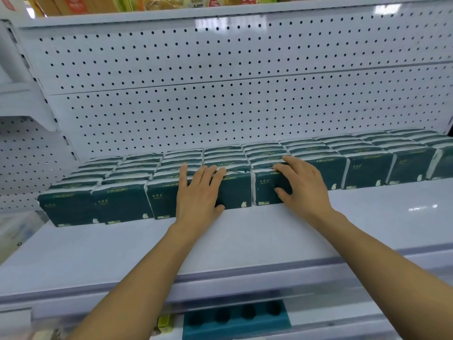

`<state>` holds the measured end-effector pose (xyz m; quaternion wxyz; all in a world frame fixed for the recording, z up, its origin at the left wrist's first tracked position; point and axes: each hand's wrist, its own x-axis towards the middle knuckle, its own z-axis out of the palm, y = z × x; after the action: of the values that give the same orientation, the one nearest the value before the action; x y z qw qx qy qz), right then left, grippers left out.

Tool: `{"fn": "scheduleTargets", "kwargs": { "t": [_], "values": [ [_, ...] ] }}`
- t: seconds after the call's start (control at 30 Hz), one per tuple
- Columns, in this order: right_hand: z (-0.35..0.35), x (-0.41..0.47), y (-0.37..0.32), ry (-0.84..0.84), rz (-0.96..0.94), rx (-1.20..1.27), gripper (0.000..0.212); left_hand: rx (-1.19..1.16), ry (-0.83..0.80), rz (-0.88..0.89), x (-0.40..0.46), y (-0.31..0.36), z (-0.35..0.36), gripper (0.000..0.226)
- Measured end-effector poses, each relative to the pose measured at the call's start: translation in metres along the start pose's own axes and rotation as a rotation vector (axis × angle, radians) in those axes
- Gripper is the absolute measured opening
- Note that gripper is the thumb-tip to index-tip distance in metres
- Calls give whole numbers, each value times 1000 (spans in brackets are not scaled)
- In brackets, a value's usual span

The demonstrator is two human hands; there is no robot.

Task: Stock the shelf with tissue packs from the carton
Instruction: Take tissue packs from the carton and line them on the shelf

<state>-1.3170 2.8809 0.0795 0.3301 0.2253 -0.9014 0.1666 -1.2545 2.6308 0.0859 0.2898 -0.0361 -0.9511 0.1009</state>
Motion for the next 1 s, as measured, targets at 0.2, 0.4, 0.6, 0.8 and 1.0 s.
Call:
{"fn": "scheduleTargets", "kwargs": {
  "t": [0.2, 0.4, 0.6, 0.8, 1.0],
  "values": [
    [-18, -14, -21, 128, -34, -36, 53, -117, 79, -121, -18, 13, -18, 77],
    [-42, -48, -60, 196, -69, 64, 44, -272, 258, -177, -69, 27, -42, 62],
    [-44, -80, -119, 169, -239, 214, 43, -300, 316, -326, -141, 24, -76, 58],
    [-29, -107, -204, 87, -476, 361, 41, -144, 245, -470, -243, -17, -106, 67],
    [-10, -147, -307, -41, -709, 424, 41, 57, 2, -685, -350, -72, -127, 75]
  ]
}}
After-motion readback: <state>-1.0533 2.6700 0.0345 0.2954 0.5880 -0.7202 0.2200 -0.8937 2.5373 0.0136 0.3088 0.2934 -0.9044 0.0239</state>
